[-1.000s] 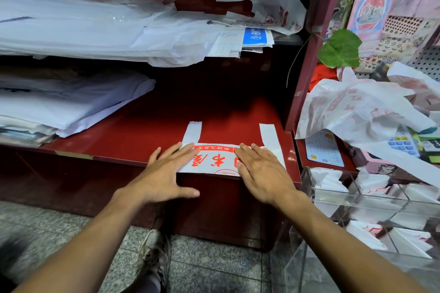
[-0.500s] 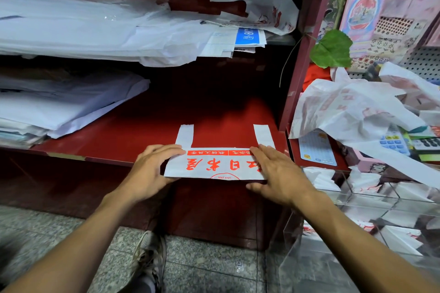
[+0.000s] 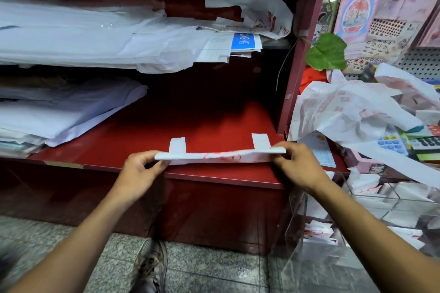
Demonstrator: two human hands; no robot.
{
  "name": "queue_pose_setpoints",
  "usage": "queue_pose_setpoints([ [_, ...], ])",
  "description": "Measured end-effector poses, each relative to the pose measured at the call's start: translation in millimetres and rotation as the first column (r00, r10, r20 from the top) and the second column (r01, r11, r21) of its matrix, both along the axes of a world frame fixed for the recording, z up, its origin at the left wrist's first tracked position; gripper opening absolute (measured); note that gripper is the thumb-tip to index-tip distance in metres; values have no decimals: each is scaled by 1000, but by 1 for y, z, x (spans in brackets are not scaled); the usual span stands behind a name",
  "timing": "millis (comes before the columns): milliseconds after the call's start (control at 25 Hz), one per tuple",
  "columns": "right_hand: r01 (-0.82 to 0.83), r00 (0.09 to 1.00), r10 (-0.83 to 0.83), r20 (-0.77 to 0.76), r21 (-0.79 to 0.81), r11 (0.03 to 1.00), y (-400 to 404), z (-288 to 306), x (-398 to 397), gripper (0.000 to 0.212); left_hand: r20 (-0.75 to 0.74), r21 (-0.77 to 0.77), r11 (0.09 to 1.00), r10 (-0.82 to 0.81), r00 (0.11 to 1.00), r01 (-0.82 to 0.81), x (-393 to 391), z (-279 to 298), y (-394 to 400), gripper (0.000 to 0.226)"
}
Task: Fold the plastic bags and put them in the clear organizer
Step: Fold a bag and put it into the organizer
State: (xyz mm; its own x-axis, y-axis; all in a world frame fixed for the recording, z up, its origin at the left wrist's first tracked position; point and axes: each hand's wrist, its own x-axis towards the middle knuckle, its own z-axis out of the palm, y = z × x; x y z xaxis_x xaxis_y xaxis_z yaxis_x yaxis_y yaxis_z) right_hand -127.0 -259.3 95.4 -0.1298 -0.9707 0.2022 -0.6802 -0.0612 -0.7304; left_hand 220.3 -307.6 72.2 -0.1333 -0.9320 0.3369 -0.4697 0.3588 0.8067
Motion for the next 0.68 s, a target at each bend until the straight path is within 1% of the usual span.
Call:
queue_pose_setpoints([
  [40, 28, 997, -28, 73, 0, 1000, -2, 1, 1, 16, -37, 30, 999, 16, 999, -14, -1, 0, -1, 25],
  [80, 54, 991, -55, 126, 12, 998, -4, 1, 3, 19, -64, 58, 998, 25, 998, -21, -2, -1, -2, 23],
  [160, 84, 982, -89, 168, 37, 996, -8, 0, 5, 24, -81, 92, 995, 30, 996, -23, -4, 0, -3, 16],
  [240, 110, 981, -115, 159, 40, 993, -11, -1, 8, 25, -85, 108, 993, 65, 994, -55, -7, 2, -2, 12],
  [320, 158, 979, -160, 129, 30, 987, -12, -2, 11, 25, -58, 85, 989, 125, 990, -119, -10, 4, -2, 13],
  [360, 185, 975, -186, 118, 20, 983, -13, -2, 13, 23, -46, 71, 987, 148, 988, -144, -11, 4, -2, 18],
  [440, 230, 969, -230, 88, 3, 973, -16, -3, 16, 12, -9, 35, 986, 161, 987, -160, -13, 2, -1, 22],
  [480, 248, 967, -248, 56, 2, 969, -17, -4, 18, 6, 27, 4, 988, 151, 988, -151, -13, 0, -1, 20],
  [520, 266, 964, -266, 9, 2, 964, -18, -5, 19, 4, 85, -33, 992, 127, 988, -125, -11, -2, -2, 18],
  [560, 276, 960, -277, -41, -13, 961, -18, -6, 21, 8, 172, -57, 994, 97, 980, -89, -8, -3, -2, 21],
  [640, 237, 959, -250, -130, -111, 965, -17, -10, 24, 11, 362, -57, 998, 22, 932, -2, -2, -6, 0, 43],
  [680, 168, 967, -193, -166, -149, 974, -16, -10, 24, 15, 427, -63, 997, -9, 904, 39, 1, -8, -1, 50],
])
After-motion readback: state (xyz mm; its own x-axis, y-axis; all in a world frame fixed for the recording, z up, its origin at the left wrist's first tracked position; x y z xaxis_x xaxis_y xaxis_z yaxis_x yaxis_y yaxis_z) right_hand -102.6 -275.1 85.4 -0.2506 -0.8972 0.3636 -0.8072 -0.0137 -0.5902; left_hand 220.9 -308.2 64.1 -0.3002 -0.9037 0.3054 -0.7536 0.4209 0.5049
